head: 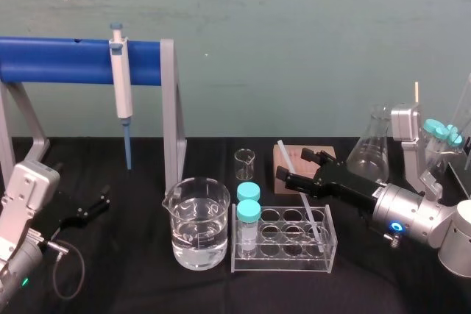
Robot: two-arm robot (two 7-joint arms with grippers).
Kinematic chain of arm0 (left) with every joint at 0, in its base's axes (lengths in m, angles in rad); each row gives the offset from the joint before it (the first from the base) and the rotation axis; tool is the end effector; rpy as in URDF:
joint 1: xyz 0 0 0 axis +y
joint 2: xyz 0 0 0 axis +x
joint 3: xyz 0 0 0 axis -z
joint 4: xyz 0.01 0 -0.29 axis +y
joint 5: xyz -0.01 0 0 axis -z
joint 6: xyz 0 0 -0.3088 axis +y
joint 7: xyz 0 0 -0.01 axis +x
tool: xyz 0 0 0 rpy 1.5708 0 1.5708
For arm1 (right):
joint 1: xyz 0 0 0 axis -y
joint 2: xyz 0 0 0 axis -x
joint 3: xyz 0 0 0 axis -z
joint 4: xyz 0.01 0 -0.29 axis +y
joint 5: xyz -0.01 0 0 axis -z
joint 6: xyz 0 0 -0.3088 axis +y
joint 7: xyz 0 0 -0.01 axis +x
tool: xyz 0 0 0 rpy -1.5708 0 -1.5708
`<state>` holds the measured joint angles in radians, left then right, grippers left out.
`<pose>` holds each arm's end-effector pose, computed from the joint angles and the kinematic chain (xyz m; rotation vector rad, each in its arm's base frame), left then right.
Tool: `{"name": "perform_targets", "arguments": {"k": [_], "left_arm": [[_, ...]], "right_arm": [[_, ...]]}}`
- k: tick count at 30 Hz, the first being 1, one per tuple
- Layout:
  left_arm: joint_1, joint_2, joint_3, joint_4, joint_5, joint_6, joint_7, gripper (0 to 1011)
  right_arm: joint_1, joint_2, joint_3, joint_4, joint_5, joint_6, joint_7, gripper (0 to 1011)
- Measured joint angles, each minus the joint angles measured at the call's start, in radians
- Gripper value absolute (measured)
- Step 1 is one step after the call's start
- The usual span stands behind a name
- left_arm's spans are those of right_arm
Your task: Pick up the stirring rod with one hand, then place it down.
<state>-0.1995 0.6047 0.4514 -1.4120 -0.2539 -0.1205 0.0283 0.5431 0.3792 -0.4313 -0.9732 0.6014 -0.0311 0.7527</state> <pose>0.3581 0.0827 -0.3023 0.3045 -0.2850 1.2480 0.4591 -0.0728 -0.2893 -0.0048 0.1560 -0.7085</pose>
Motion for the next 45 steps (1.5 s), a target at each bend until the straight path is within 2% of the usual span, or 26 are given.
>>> {"name": "perform_targets", "arguments": {"k": [18, 21, 24, 27, 32, 34, 37, 38, 39, 40, 43, 45], "left_arm": [[0.000, 0.000, 0.000, 0.000, 0.000, 0.000, 0.000, 1000], [0.000, 0.000, 0.000, 0.000, 0.000, 0.000, 0.000, 1000], [0.000, 0.000, 0.000, 0.000, 0.000, 0.000, 0.000, 1000], [0.000, 0.000, 0.000, 0.000, 0.000, 0.000, 0.000, 1000], [0.000, 0.000, 0.000, 0.000, 0.000, 0.000, 0.000, 1000], [0.000, 0.000, 0.000, 0.000, 0.000, 0.000, 0.000, 1000], [0.000, 0.000, 0.000, 0.000, 0.000, 0.000, 0.000, 1000], [0.000, 0.000, 0.000, 0.000, 0.000, 0.000, 0.000, 1000], [0.000, 0.000, 0.000, 0.000, 0.000, 0.000, 0.000, 1000], [0.000, 0.000, 0.000, 0.000, 0.000, 0.000, 0.000, 1000], [0.000, 0.000, 0.000, 0.000, 0.000, 0.000, 0.000, 1000], [0.000, 0.000, 0.000, 0.000, 0.000, 0.000, 0.000, 1000]], "right_arm": [[-0.001, 0.001, 0.001, -0.003, -0.002, -0.002, 0.000, 1003], [-0.002, 0.001, 0.002, -0.003, -0.002, -0.002, 0.000, 966], [-0.002, 0.001, 0.002, -0.003, -0.002, -0.002, 0.000, 909], [-0.002, 0.001, 0.002, -0.004, -0.002, -0.002, 0.000, 788], [-0.002, 0.001, 0.002, -0.004, -0.002, -0.002, 0.000, 697], [-0.002, 0.001, 0.002, -0.004, -0.002, -0.003, 0.000, 596], [-0.002, 0.001, 0.002, -0.004, -0.002, -0.002, 0.000, 496], [-0.002, 0.001, 0.002, -0.004, -0.002, -0.002, 0.000, 496], [-0.002, 0.001, 0.002, -0.004, -0.002, -0.003, 0.000, 433], [-0.002, 0.001, 0.002, -0.004, -0.002, -0.003, 0.000, 421], [-0.002, 0.001, 0.002, -0.004, -0.002, -0.002, 0.000, 291], [-0.002, 0.001, 0.002, -0.004, -0.002, -0.003, 0.000, 254]]}}
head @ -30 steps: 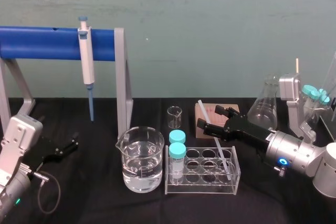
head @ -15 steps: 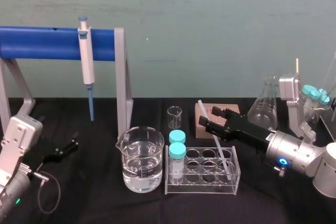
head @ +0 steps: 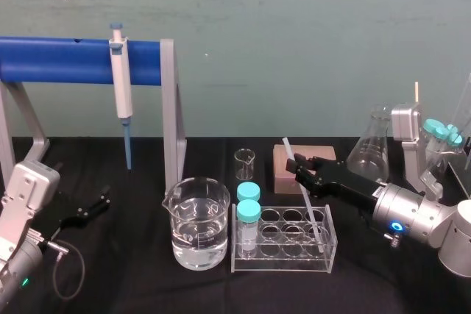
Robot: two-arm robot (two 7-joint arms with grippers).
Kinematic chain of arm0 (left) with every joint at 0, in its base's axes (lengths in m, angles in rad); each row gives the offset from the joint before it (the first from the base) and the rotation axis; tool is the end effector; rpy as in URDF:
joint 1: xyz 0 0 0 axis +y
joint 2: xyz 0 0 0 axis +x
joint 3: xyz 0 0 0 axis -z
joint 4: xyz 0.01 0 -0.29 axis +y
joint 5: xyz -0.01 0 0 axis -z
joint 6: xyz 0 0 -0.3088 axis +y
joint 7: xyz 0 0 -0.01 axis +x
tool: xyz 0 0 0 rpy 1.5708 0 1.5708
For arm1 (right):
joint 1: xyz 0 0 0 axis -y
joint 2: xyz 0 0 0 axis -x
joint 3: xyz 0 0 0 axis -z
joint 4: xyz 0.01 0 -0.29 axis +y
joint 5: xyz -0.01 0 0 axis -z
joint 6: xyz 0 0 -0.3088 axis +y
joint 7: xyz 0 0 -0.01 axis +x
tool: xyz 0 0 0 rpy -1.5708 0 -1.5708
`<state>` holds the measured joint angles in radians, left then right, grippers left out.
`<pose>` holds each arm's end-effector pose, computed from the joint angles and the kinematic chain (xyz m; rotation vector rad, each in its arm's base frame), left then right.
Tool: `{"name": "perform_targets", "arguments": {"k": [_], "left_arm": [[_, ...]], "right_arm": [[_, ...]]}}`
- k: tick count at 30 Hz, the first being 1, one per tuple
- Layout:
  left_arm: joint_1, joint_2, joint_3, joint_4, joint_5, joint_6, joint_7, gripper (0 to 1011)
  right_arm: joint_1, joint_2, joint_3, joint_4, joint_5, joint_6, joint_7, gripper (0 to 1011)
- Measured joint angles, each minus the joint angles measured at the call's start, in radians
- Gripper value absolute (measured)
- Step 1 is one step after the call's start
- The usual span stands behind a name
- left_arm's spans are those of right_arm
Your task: Pick up the stirring rod with one hand, then place it down.
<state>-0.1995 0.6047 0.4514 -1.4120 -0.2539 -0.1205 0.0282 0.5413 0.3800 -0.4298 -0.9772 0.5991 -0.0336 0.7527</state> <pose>0.3581 0.0827 -0.3023 0.3045 -0.2850 1.2479 0.4588 -0.0728 -0.2887 -0.0043 0.1509 -0.7080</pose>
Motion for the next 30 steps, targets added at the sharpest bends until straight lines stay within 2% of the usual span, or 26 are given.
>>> {"name": "perform_targets", "arguments": {"k": [1, 2, 5, 7, 26, 30], "left_arm": [[0.000, 0.000, 0.000, 0.000, 0.000, 0.000, 0.000, 1000], [0.000, 0.000, 0.000, 0.000, 0.000, 0.000, 0.000, 1000], [0.000, 0.000, 0.000, 0.000, 0.000, 0.000, 0.000, 1000], [0.000, 0.000, 0.000, 0.000, 0.000, 0.000, 0.000, 1000], [0.000, 0.000, 0.000, 0.000, 0.000, 0.000, 0.000, 1000], [0.000, 0.000, 0.000, 0.000, 0.000, 0.000, 0.000, 1000]], "right_arm": [[0.000, 0.000, 0.000, 0.000, 0.000, 0.000, 0.000, 192], [0.000, 0.000, 0.000, 0.000, 0.000, 0.000, 0.000, 192], [0.000, 0.000, 0.000, 0.000, 0.000, 0.000, 0.000, 91], [0.000, 0.000, 0.000, 0.000, 0.000, 0.000, 0.000, 70], [0.000, 0.000, 0.000, 0.000, 0.000, 0.000, 0.000, 66], [-0.010, 0.007, -0.003, -0.028, -0.019, -0.020, -0.029, 66]]}}
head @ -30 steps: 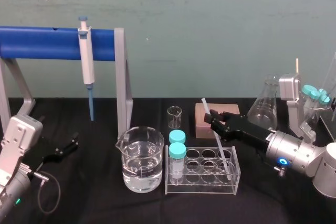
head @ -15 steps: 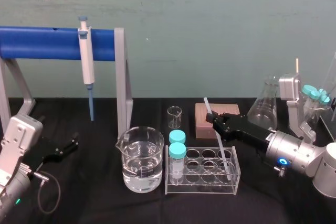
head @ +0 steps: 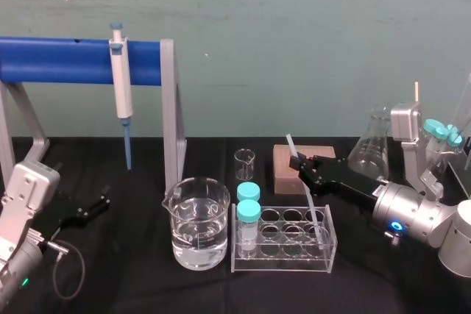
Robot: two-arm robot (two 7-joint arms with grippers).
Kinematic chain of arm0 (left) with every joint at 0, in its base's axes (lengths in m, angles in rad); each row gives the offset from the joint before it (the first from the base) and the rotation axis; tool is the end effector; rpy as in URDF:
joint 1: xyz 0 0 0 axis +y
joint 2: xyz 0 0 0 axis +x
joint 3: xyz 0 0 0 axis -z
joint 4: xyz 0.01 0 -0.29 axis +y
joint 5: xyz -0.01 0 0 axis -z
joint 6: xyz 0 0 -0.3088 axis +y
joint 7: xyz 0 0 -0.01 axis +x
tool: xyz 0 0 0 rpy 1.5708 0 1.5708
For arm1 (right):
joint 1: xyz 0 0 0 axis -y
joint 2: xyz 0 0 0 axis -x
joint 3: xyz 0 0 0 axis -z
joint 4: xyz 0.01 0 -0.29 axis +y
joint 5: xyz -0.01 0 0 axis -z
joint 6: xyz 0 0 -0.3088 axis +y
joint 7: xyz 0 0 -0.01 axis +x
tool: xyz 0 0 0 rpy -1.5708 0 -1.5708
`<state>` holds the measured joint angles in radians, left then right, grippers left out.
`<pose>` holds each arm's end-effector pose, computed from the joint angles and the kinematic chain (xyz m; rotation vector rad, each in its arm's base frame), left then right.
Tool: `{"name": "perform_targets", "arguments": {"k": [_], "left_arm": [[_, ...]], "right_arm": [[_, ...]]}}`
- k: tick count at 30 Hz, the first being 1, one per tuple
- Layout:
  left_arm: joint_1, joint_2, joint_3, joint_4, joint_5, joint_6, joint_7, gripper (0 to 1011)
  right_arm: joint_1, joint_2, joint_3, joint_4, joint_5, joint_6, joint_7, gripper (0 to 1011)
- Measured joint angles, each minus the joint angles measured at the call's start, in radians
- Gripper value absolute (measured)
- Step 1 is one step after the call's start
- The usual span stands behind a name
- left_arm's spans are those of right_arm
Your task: Pick up the stirring rod with one hand, then place it down.
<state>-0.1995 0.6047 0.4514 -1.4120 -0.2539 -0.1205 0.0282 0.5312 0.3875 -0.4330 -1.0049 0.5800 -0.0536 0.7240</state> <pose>0.3581 0.0827 -0.3023 0.3045 -0.2850 1.2479 0.4564 -0.0710 -0.2857 -0.0134 0.1112 -0.7230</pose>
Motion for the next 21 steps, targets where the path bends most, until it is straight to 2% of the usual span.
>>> {"name": "perform_targets", "arguments": {"k": [13, 21], "left_arm": [[0.000, 0.000, 0.000, 0.000, 0.000, 0.000, 0.000, 1000], [0.000, 0.000, 0.000, 0.000, 0.000, 0.000, 0.000, 1000]], "right_arm": [[-0.048, 0.020, 0.016, -0.109, -0.041, -0.067, -0.058, 66], [-0.078, 0.026, 0.042, -0.179, -0.063, -0.132, -0.086, 66]]}}
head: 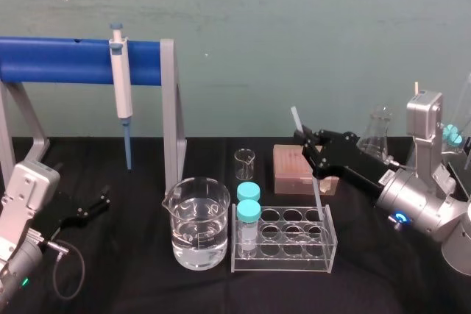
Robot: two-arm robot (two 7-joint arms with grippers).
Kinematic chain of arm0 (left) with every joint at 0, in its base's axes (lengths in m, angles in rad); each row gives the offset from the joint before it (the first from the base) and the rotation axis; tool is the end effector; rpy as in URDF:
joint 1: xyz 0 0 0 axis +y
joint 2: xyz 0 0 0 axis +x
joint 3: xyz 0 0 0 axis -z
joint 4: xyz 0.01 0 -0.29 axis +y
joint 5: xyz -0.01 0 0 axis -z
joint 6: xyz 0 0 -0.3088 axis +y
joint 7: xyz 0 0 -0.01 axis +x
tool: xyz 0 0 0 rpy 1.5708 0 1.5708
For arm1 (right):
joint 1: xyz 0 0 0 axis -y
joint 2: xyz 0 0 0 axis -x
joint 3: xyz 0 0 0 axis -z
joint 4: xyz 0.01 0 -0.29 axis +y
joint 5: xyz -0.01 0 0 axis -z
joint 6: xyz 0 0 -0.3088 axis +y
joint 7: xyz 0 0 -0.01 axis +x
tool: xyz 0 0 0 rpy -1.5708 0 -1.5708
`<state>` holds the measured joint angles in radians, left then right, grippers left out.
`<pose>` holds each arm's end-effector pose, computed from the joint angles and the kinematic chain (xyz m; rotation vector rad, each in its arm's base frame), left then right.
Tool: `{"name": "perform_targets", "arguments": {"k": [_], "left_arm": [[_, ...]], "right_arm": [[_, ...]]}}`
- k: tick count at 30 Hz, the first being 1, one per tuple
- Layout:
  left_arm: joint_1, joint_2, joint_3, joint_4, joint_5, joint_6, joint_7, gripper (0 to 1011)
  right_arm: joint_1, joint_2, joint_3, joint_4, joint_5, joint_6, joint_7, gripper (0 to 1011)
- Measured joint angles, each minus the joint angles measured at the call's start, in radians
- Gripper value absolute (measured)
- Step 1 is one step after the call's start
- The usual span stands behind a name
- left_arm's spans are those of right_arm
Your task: Pick up the stirring rod with one hand, then place it down.
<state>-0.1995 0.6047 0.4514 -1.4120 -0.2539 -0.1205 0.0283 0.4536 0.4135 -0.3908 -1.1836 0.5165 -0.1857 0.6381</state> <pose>0.3581 0.0827 -0.3023 0.3045 -0.2850 1.2480 0.4391 -0.0635 -0.2629 0.0579 -0.1119 -0.7581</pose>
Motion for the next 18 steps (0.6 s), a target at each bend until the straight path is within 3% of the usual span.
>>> {"name": "perform_targets", "arguments": {"k": [8, 18], "left_arm": [[0.000, 0.000, 0.000, 0.000, 0.000, 0.000, 0.000, 1000], [0.000, 0.000, 0.000, 0.000, 0.000, 0.000, 0.000, 1000]], "right_arm": [[-0.025, -0.003, 0.027, -0.053, -0.025, -0.072, -0.023, 66], [-0.066, -0.028, 0.069, -0.087, -0.130, -0.256, -0.095, 66]]}}
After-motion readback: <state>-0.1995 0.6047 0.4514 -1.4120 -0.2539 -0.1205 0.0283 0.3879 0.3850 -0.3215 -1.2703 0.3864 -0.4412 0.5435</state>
